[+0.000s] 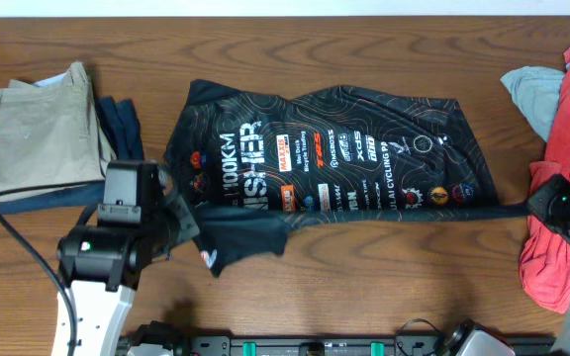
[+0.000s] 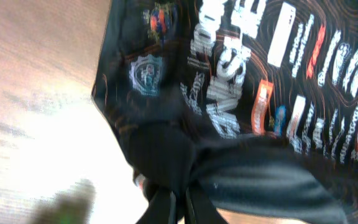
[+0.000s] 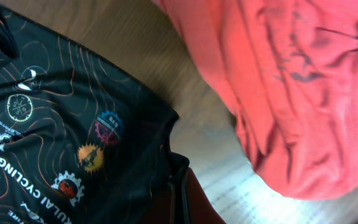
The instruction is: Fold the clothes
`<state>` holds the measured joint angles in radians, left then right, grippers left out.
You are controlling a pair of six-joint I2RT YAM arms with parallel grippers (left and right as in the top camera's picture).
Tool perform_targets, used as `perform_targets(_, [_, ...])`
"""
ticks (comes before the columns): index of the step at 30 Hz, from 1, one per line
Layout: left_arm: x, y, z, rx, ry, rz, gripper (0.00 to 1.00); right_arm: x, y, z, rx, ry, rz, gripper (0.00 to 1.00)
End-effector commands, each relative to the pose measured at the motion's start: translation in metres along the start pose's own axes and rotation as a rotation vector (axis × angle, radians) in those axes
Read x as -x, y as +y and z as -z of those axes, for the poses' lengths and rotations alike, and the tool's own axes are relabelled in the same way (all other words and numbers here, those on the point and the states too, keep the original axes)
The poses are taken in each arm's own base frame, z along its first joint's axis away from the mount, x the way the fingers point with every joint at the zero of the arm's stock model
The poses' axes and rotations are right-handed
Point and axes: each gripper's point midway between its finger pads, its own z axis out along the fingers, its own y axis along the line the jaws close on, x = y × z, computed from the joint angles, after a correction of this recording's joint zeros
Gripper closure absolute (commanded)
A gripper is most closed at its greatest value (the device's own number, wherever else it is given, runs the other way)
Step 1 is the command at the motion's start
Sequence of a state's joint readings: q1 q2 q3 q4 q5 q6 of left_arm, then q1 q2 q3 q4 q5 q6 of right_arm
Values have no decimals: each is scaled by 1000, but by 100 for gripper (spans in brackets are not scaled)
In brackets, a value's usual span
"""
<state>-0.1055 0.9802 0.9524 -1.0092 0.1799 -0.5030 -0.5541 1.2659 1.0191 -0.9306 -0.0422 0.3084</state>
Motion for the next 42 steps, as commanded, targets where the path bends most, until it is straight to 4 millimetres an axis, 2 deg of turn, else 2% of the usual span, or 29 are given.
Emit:
perform_targets(1, [25, 7, -6, 72, -79, 59, 94, 2, 18, -11, 38, 27, 67, 99])
perform_targets(7, [52, 5, -33, 110, -111, 59, 94, 4, 48, -41, 74, 47, 154, 99])
perform_targets(14, [60, 6, -73, 153, -56, 62, 94, 18, 85, -68, 136, -11, 222, 99])
perform_targets(19, [65, 15, -99, 211, -36, 65, 94, 26, 115, -78, 225, -52, 259, 99])
perform_targets(26, [84, 7, -123, 181, -81, 59, 94, 22, 134, -104, 254, -44, 285, 99])
perform_targets(28, [88, 5, -128, 172, -93, 59, 94, 18, 146, -111, 299, -31, 299, 99])
perform_targets(34, [101, -3, -130, 143, -139, 23, 93, 20, 164, -112, 367, -53, 318, 99])
perform_targets(35, [103, -4, -130, 139, -145, 6, 83, 20, 164, -112, 367, -52, 318, 98])
perform_targets(36, [104, -5, -130, 137, -149, -10, 67, 18, 162, -113, 363, -43, 318, 94])
perform_targets(37, [104, -5, -130, 138, -148, -21, 53, 15, 160, -113, 354, -29, 319, 85])
perform_targets(41, [94, 1, -129, 160, -105, -32, 48, 7, 137, -120, 242, 12, 309, 57])
perform_targets(42, [89, 4, -129, 172, -84, -32, 46, 5, 129, -122, 199, 17, 307, 54])
